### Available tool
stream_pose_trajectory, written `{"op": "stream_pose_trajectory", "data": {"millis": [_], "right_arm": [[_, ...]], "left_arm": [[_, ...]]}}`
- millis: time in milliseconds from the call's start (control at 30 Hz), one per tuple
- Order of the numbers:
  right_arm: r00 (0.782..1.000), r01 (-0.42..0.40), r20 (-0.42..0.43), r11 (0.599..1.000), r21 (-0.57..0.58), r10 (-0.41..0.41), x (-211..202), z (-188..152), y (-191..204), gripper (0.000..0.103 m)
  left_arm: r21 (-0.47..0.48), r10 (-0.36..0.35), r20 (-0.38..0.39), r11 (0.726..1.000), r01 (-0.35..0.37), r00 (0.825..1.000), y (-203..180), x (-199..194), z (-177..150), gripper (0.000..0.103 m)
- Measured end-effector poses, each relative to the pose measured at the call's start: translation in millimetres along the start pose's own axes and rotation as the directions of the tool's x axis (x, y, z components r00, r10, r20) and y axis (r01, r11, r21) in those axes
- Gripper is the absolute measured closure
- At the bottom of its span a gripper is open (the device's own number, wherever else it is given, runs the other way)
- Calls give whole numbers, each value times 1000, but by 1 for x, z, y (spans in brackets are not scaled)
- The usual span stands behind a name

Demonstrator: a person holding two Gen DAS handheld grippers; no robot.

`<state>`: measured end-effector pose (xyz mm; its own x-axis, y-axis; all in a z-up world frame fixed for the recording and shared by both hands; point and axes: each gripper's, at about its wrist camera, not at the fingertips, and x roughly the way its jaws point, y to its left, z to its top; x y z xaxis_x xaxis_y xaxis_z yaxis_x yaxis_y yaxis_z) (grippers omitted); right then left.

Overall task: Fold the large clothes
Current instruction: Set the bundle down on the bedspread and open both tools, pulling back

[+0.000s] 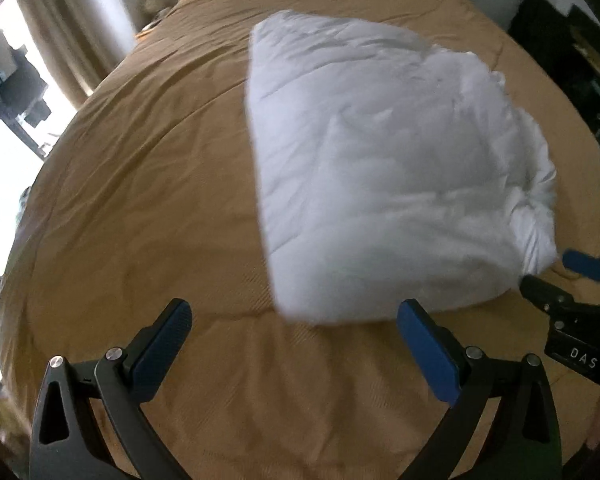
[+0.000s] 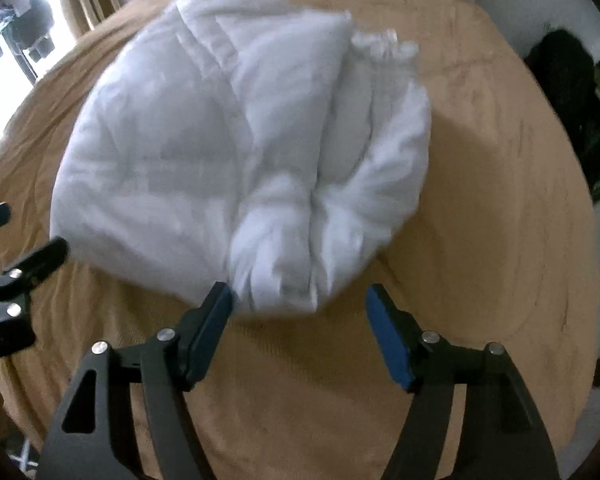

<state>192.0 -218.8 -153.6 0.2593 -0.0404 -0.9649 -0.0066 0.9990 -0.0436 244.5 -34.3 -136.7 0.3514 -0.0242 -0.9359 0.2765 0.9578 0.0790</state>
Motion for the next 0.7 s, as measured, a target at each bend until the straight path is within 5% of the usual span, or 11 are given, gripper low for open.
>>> {"op": "stream_pose_trajectory", "data": {"millis": [100, 333, 467, 700], "right_arm": [[997, 11, -80, 999, 35, -8, -6, -12, -3, 32], [997, 4, 75, 996, 90, -11, -132, 11, 4, 25], [996, 52, 72, 990, 133, -62, -196, 14, 10, 19], [985, 51, 155, 985, 165, -77, -261, -10, 23, 14]], "left_arm": [[-59, -17, -44, 998, 15, 999, 12, -17, 0, 2], [-66, 10, 16, 998, -9, 1000, 15, -106, 31, 2], [-93, 6, -10, 996, -7, 1000, 26, -163, 40, 2], [-175, 5, 165, 984, 24, 986, 49, -239, 36, 1]]}}
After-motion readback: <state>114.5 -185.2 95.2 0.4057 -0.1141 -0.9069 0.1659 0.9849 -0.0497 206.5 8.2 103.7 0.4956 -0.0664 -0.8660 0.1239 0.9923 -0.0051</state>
